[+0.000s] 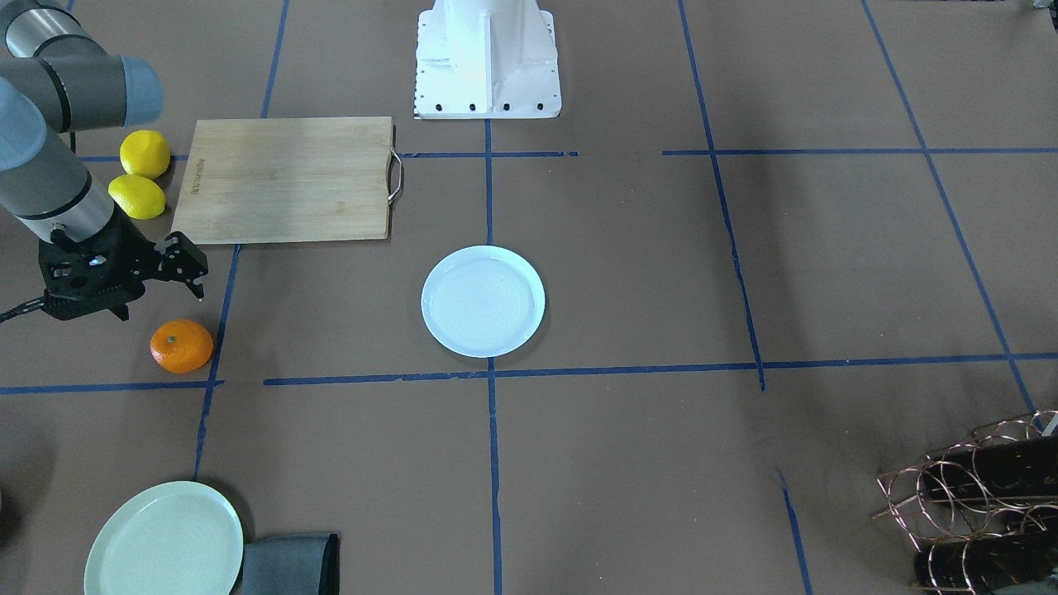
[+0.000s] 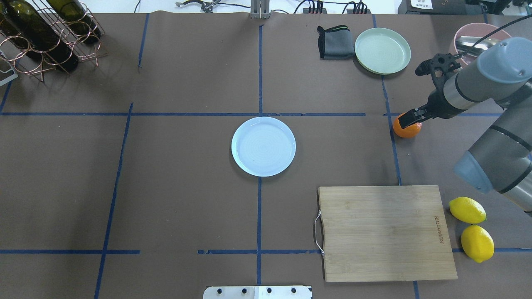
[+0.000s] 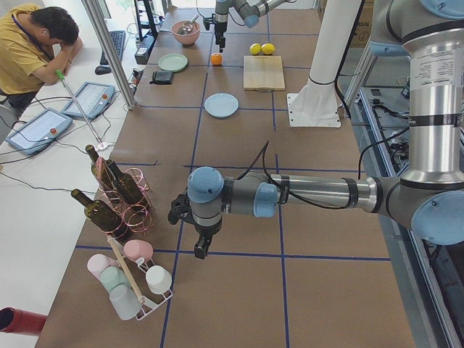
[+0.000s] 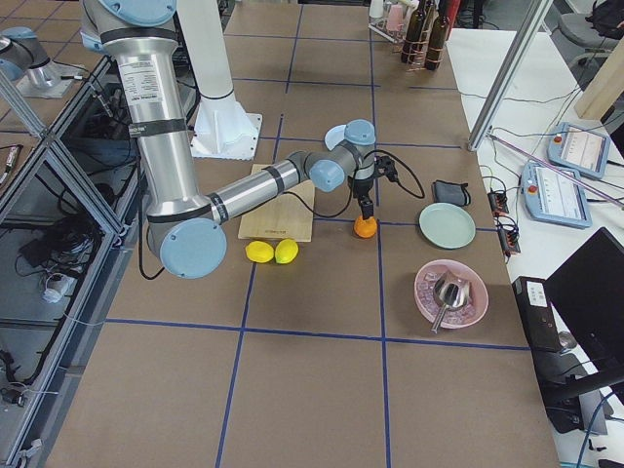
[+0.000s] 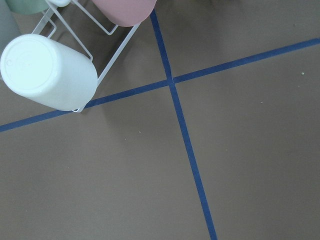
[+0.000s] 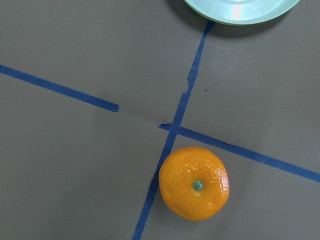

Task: Pick orange to plate
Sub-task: 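Reach the right gripper down over the orange tangerine and grasp it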

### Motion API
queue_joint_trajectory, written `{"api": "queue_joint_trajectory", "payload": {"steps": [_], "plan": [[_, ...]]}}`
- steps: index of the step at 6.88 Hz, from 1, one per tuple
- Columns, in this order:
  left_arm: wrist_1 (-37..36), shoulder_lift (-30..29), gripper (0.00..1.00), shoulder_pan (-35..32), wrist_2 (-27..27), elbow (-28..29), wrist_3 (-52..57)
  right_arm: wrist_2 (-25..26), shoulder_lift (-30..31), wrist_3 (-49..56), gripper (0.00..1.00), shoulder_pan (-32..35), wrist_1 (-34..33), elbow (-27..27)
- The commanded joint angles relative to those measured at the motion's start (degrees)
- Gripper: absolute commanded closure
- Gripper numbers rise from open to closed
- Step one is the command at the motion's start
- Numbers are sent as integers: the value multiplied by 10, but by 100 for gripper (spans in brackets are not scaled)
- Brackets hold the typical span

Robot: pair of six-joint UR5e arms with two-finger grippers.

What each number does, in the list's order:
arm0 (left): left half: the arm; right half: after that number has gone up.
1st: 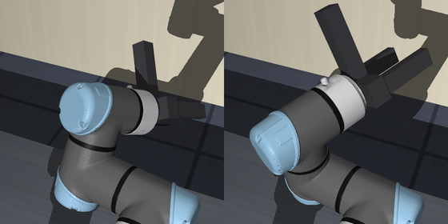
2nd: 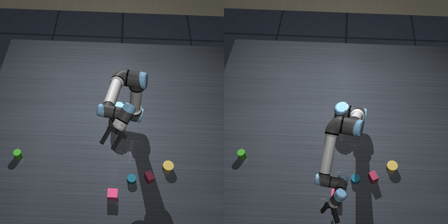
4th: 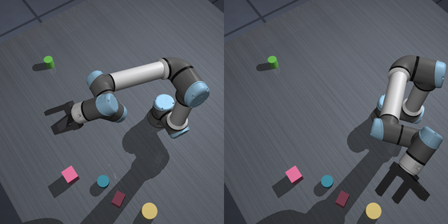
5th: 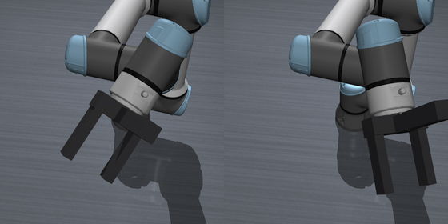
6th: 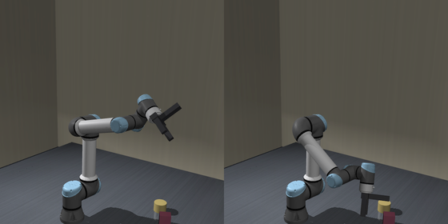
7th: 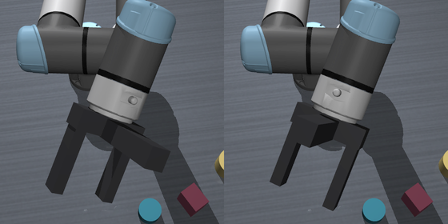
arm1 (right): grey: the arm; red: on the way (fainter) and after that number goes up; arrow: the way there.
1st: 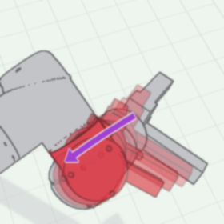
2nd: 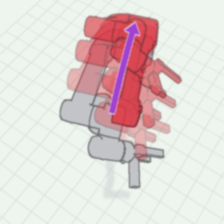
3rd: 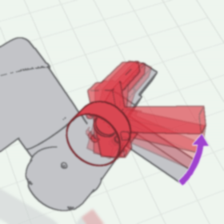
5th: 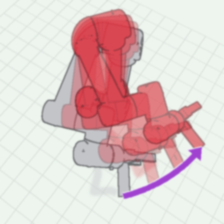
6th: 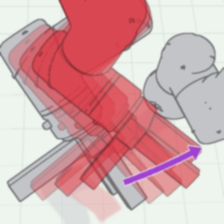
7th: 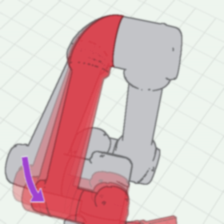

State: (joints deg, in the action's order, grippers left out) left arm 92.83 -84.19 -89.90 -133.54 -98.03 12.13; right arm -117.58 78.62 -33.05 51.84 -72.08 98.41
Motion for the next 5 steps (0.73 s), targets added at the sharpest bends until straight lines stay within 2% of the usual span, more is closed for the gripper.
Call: {"api": "queue_joint_trajectory", "payload": {"steps": [1, 5], "plan": [[2, 2, 0, 0, 0, -1, 3, 22, -2, -5, 0, -9, 41, -46], [2, 3, 0, -1, 0, -4, 3, 40, -23, -7, 0, -28, 40, -73]]}}
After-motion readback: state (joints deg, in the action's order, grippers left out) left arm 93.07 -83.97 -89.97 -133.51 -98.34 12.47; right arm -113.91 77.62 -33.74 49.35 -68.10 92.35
